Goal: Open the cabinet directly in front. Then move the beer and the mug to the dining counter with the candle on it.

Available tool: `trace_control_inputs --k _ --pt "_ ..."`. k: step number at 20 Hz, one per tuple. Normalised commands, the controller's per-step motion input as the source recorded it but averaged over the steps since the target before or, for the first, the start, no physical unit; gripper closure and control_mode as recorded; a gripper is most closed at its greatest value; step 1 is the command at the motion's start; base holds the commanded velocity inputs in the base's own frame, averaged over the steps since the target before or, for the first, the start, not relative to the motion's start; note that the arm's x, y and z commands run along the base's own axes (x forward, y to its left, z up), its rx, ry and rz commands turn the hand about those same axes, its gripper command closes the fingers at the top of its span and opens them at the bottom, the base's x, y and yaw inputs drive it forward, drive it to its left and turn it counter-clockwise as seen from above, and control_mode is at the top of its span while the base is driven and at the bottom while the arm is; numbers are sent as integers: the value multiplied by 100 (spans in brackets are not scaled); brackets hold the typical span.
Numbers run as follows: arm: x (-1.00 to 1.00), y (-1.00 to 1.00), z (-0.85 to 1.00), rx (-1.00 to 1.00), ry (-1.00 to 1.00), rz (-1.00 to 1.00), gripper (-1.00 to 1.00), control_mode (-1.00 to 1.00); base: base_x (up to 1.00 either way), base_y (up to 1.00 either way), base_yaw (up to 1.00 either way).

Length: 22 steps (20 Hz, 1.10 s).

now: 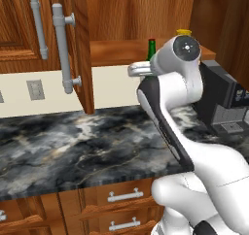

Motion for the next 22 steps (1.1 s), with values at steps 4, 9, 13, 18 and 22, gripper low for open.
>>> trace_control_inputs --k 4,9,13,18,22 --pt "-100 -45 -7 0 -49 -11 100 -100 0 0 0" --pt "-43 -18 0 0 -35 -7 100 -100 0 0 0" --pt "0 0 0 0 0 0 100 -100 0 0 0" --pt "0 0 0 0 0 0 100 -100 0 0 0" --pt "-8 0 -6 0 2 0 100 -100 0 0 0"
